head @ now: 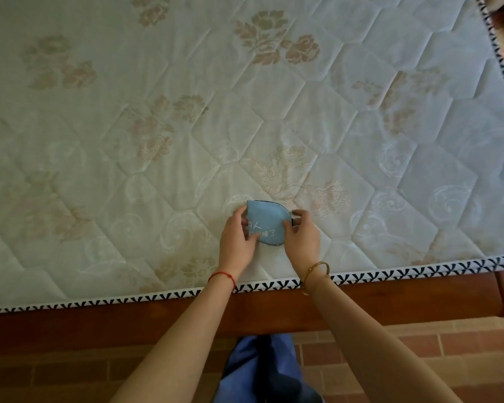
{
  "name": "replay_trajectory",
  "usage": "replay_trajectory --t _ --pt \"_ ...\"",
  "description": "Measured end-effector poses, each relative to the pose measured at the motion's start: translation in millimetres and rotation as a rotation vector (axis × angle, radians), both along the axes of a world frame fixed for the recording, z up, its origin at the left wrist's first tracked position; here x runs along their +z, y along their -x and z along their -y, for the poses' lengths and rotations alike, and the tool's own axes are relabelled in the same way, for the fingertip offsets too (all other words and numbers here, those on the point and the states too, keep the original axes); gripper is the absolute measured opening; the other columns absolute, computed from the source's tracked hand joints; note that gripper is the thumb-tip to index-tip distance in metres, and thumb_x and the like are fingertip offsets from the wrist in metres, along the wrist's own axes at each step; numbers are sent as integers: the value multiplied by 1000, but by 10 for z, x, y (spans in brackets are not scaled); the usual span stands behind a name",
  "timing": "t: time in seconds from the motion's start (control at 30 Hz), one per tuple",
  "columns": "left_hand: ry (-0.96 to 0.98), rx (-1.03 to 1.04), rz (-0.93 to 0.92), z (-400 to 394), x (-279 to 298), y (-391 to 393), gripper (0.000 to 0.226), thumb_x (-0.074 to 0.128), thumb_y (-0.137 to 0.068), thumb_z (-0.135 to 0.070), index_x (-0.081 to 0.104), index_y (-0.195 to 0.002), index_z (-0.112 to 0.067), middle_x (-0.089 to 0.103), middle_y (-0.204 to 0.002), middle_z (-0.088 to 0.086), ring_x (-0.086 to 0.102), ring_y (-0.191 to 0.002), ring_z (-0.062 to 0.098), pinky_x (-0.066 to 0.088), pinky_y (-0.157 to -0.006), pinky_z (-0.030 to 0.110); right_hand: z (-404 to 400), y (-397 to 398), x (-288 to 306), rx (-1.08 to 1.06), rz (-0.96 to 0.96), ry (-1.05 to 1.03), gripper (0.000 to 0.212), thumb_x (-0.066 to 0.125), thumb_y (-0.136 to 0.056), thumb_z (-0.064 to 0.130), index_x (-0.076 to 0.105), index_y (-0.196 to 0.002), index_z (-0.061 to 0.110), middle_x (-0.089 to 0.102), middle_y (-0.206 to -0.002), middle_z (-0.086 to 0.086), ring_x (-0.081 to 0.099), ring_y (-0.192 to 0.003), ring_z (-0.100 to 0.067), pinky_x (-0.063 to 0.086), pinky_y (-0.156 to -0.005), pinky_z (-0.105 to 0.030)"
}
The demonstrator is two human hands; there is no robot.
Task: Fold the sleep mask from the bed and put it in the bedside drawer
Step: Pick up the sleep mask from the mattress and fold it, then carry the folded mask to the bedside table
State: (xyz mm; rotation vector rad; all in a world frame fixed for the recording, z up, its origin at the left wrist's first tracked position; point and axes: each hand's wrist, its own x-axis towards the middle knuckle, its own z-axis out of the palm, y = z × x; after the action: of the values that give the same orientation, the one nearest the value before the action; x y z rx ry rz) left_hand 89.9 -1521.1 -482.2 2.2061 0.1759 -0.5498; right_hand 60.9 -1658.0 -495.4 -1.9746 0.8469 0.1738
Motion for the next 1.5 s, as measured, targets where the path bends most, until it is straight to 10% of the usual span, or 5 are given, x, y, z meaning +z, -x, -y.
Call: replay_trajectory --t 0.4,0.93,1.5 --pt "258 129 -159 -115 589 -44 55 78 -75 -9 54 -123 -21 60 -106 -4 66 -90 15 53 -74 21 149 -79 666 -255 -30 -451 11 68 -81 9 63 -78 18 67 -78 -5 66 -82 -25 58 -80 -40" --pt "454 -8 -132 -423 2763 672 59 76 -76 -3 52 -128 -14 70 -109 6 71 -87 9 56 -70 17 168 820 2869 -142 103 -767 22 66 -84 8 66 -105 0 71 -94 -13 70 -78 -17 57 -64 -19" --pt "494 -263 -79 -221 3648 1312 56 77 -74 -3 56 -122 -22 70 -109 2 71 -93 15 57 -78 24 151 1911 3871 -366 236 -706 29 64 -87 10 64 -113 -2 69 -108 -17 66 -94 -23 54 -91 -35"
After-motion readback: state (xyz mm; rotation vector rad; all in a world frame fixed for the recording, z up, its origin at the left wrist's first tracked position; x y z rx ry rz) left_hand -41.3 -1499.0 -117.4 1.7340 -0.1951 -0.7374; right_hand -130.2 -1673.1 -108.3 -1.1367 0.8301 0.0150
